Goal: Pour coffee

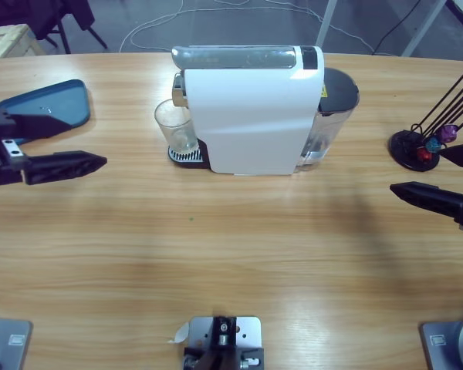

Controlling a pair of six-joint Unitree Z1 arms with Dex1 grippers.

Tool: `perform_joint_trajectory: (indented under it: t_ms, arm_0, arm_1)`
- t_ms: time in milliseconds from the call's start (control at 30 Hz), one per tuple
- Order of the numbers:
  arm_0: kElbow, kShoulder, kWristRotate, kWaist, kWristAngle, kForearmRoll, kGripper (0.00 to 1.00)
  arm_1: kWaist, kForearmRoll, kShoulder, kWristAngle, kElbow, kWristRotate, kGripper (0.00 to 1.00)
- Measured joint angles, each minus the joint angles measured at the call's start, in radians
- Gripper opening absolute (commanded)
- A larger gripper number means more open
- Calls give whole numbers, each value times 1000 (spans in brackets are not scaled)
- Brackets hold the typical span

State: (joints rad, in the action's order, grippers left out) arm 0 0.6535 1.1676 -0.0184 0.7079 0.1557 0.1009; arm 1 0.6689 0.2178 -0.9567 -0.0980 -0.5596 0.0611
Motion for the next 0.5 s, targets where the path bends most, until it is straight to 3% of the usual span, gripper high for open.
perform_joint_trajectory:
  t_ms: [500]
  arm_0:
    - [-19,-93,-7,0,0,0,1000]
  arm_1:
    - [0,-3,0,5,2,0,1000]
